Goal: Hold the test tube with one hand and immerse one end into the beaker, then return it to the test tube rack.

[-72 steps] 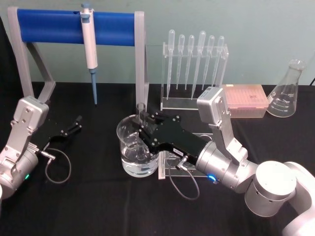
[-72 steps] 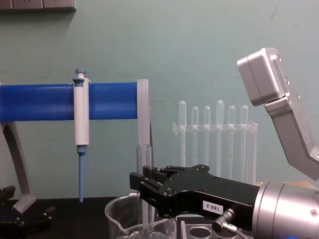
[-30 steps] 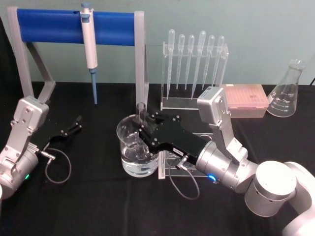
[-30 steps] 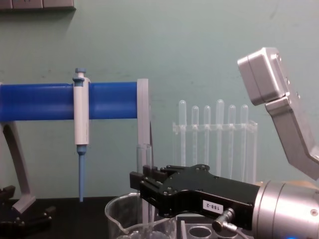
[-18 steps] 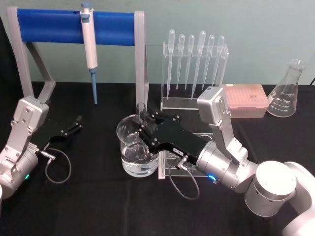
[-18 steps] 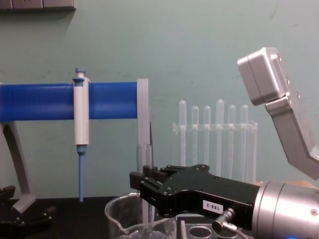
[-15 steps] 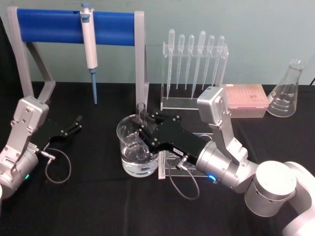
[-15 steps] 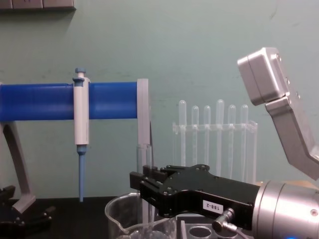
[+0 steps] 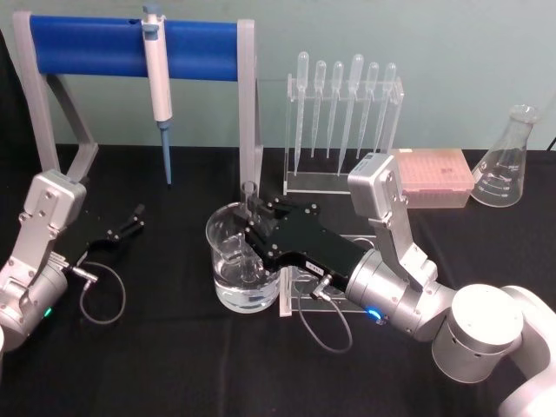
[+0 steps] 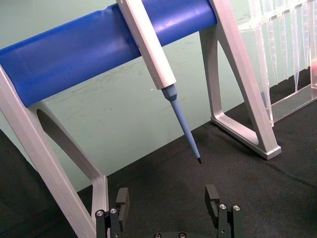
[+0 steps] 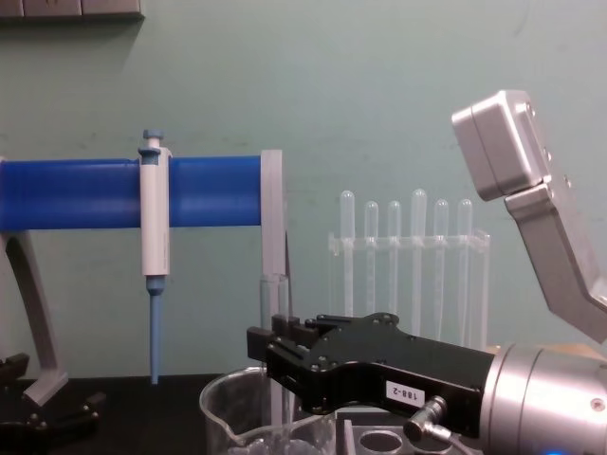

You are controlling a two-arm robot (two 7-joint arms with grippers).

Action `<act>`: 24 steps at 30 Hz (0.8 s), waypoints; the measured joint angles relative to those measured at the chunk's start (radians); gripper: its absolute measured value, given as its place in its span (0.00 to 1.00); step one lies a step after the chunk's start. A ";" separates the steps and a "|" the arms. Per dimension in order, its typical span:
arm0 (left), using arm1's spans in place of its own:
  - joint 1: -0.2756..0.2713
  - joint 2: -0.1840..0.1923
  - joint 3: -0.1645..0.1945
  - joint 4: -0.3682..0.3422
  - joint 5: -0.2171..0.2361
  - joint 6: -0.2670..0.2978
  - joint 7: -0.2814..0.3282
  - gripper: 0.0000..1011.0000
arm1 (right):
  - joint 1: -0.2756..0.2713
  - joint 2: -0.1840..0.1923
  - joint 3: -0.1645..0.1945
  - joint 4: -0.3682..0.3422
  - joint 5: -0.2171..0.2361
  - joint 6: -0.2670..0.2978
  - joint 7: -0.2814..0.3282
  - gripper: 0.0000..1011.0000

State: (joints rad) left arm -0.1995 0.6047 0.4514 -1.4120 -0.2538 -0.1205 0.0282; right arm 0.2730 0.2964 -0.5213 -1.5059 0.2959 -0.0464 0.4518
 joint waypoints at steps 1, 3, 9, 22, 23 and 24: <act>0.000 0.000 0.000 0.000 0.000 0.000 0.000 0.99 | 0.000 0.000 0.000 0.000 0.000 0.000 0.000 0.22; 0.000 0.000 0.000 0.000 0.000 0.000 0.000 0.99 | 0.000 0.000 0.000 0.000 0.000 0.000 0.000 0.22; 0.000 0.000 0.000 0.000 0.000 0.000 0.000 0.99 | 0.000 0.000 0.000 0.000 0.000 0.000 0.000 0.22; 0.000 0.000 0.000 0.000 0.000 0.000 0.000 0.99 | 0.000 0.000 0.000 0.000 0.000 0.000 0.000 0.22; 0.000 0.000 0.000 0.000 0.000 0.000 0.000 0.99 | 0.000 0.000 0.000 0.000 0.000 0.000 0.000 0.22; 0.000 0.000 0.000 0.000 0.000 0.000 0.000 0.99 | 0.000 0.000 0.000 0.000 0.000 0.000 0.000 0.22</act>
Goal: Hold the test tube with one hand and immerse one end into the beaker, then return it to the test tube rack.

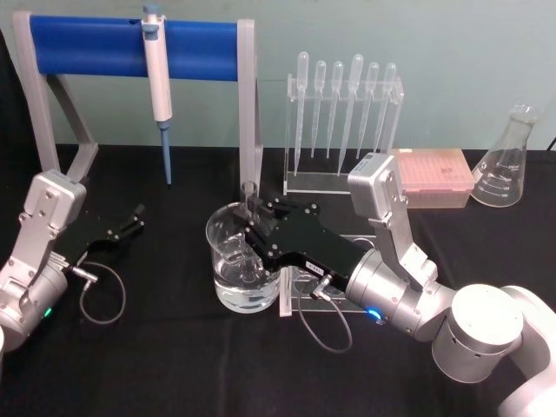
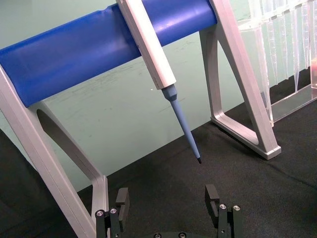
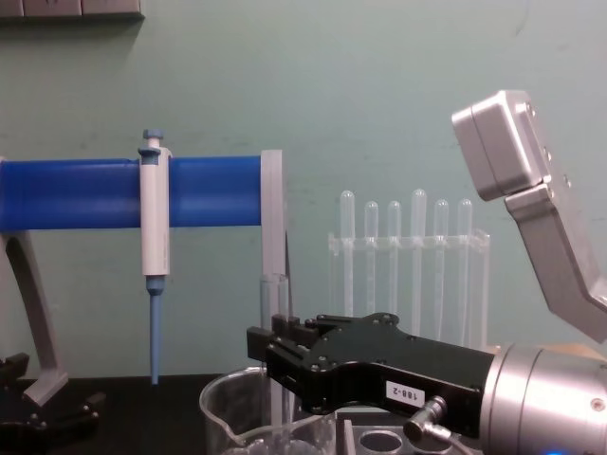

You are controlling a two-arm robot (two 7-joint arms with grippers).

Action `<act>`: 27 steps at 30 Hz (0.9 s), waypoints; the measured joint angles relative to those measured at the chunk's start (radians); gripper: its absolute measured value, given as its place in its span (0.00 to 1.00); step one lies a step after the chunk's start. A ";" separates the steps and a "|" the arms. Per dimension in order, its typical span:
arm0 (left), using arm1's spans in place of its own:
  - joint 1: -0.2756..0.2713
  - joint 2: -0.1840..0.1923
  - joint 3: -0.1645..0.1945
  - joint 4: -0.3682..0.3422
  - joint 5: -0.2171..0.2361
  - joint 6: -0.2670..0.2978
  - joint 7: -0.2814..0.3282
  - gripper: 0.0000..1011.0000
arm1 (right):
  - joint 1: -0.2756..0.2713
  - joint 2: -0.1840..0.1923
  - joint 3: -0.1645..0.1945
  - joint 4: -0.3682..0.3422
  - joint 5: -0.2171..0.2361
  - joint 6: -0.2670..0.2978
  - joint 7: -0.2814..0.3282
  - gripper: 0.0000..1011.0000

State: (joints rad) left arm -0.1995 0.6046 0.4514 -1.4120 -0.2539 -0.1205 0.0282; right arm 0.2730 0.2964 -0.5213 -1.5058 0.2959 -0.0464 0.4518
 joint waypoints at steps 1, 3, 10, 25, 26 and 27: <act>0.000 0.000 0.000 0.000 0.000 0.000 0.000 0.99 | 0.000 0.000 0.000 0.000 0.000 0.000 0.000 0.22; 0.000 0.000 0.000 0.000 0.000 0.000 0.000 0.99 | 0.000 0.000 0.000 0.000 0.000 0.000 0.000 0.22; 0.000 0.000 0.000 0.000 0.000 0.000 0.000 0.99 | 0.000 0.000 0.000 0.000 0.000 0.000 0.000 0.22; 0.000 0.000 0.000 0.000 0.000 0.000 0.000 0.99 | 0.000 0.000 0.000 0.000 0.000 0.000 0.000 0.22; 0.000 0.000 0.000 0.000 0.000 0.000 0.000 0.99 | 0.000 0.000 0.000 0.000 0.000 0.000 0.000 0.22; 0.000 0.000 0.000 0.000 0.000 0.000 0.000 0.99 | 0.000 0.000 0.000 0.000 0.000 0.000 0.000 0.22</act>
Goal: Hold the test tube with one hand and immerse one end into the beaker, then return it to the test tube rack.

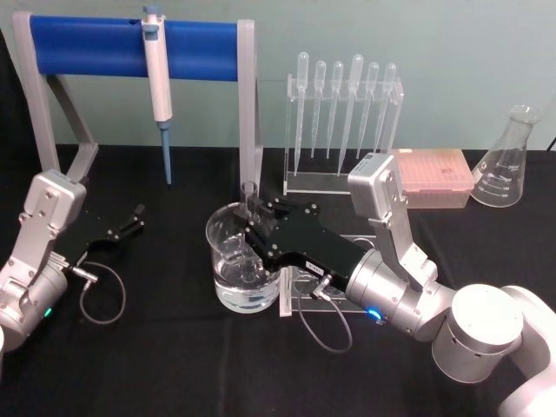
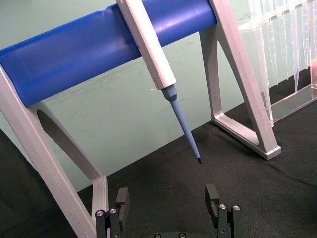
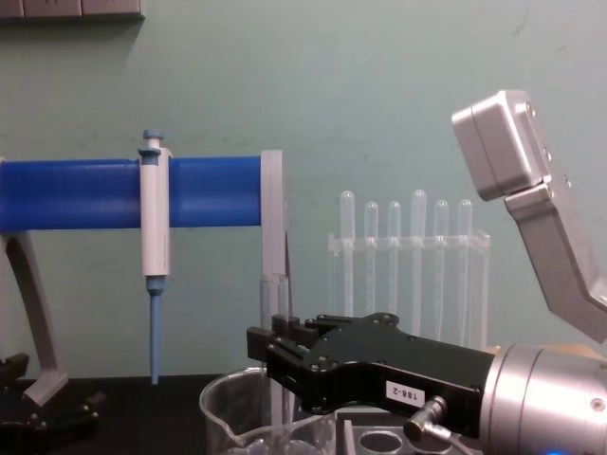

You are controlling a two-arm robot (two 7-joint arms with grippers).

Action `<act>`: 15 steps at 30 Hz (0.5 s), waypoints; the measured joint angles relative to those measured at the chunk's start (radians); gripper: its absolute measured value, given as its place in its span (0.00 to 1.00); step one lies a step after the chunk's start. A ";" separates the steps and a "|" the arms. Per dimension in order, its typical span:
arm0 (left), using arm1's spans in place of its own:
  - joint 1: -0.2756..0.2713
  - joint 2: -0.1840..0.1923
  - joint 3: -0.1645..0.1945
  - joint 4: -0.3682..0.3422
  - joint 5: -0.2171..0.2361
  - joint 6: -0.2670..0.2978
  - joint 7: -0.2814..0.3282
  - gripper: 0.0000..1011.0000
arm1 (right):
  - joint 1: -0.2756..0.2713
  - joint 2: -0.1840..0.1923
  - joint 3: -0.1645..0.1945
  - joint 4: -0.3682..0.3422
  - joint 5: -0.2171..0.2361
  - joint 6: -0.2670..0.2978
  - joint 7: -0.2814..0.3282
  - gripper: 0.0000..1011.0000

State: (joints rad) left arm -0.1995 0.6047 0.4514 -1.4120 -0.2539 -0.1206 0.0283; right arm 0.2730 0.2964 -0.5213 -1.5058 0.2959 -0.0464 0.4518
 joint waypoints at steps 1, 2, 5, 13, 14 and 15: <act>0.000 0.000 0.000 0.000 0.000 0.000 0.000 0.99 | 0.000 0.000 0.000 0.000 0.000 0.000 0.000 0.22; 0.000 0.000 0.000 0.000 0.000 0.000 0.000 0.99 | 0.000 0.000 0.000 0.000 0.000 0.000 0.000 0.22; 0.000 0.000 0.000 0.000 0.000 0.000 0.000 0.99 | 0.000 0.000 0.000 0.000 0.000 0.000 0.000 0.22; 0.000 0.000 0.000 0.000 0.000 0.000 0.000 0.99 | 0.000 0.000 0.000 0.000 0.000 0.000 0.000 0.22; 0.000 0.000 0.000 0.000 0.000 0.000 0.000 0.99 | 0.000 0.000 0.000 0.000 0.000 0.000 0.000 0.22; 0.000 0.000 0.000 0.000 0.000 0.000 0.000 0.99 | 0.000 0.000 0.000 0.000 0.000 0.000 0.000 0.22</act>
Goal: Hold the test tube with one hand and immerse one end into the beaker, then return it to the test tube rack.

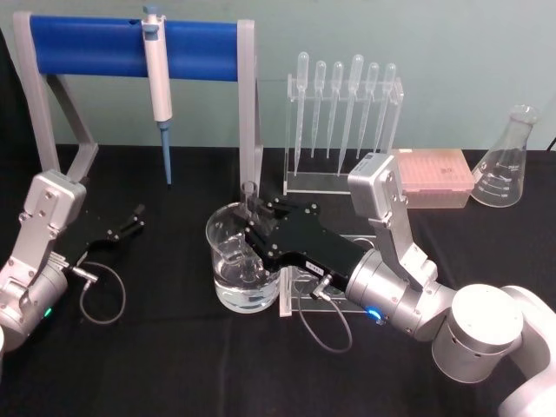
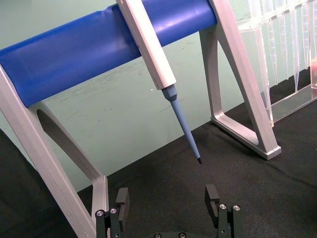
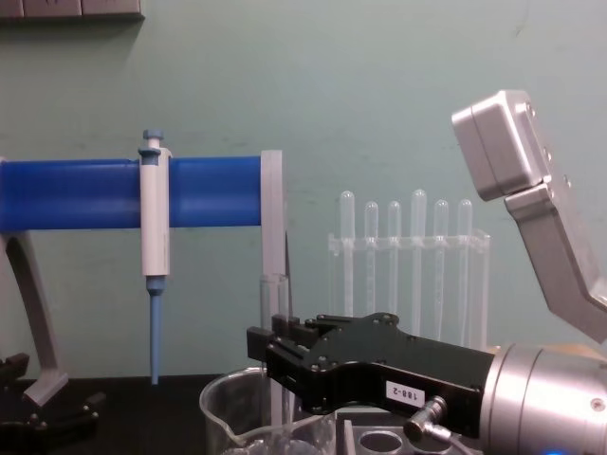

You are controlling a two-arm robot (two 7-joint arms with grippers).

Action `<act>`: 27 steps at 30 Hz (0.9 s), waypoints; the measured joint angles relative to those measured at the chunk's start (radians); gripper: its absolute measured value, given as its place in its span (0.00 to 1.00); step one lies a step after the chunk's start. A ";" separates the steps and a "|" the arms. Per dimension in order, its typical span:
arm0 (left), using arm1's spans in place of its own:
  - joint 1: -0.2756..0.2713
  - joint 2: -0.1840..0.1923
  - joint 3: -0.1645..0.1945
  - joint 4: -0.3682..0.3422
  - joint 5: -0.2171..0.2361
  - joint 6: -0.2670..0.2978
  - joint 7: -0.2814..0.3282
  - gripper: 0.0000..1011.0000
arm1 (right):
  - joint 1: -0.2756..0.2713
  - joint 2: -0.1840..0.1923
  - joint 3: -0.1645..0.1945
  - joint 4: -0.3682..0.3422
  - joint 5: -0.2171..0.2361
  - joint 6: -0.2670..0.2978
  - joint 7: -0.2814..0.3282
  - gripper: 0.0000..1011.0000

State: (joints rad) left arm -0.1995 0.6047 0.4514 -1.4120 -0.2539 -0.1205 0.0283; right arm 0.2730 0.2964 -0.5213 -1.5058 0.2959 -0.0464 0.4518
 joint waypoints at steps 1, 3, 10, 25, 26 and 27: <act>0.000 0.000 0.000 0.000 0.000 0.000 0.000 0.99 | 0.000 0.000 0.000 0.000 0.000 0.000 0.000 0.22; 0.000 0.000 0.000 0.000 0.000 0.000 0.000 0.99 | 0.000 0.000 0.000 0.000 0.000 0.000 0.000 0.22; 0.000 0.000 0.000 0.000 0.000 0.000 0.000 0.99 | 0.000 0.000 0.000 0.000 0.000 0.000 0.000 0.22; 0.000 0.000 0.000 0.000 0.000 0.000 0.000 0.99 | 0.000 0.000 0.000 0.000 0.000 0.000 0.000 0.22; 0.000 0.000 0.000 0.000 0.000 0.000 0.000 0.99 | 0.000 0.000 0.000 0.000 0.000 0.000 0.000 0.22; 0.000 0.000 0.000 0.000 0.000 0.000 0.000 0.99 | 0.000 0.000 0.000 0.000 0.000 0.000 0.000 0.22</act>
State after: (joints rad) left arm -0.1995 0.6047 0.4514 -1.4120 -0.2539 -0.1205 0.0283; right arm 0.2730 0.2964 -0.5213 -1.5058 0.2959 -0.0464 0.4518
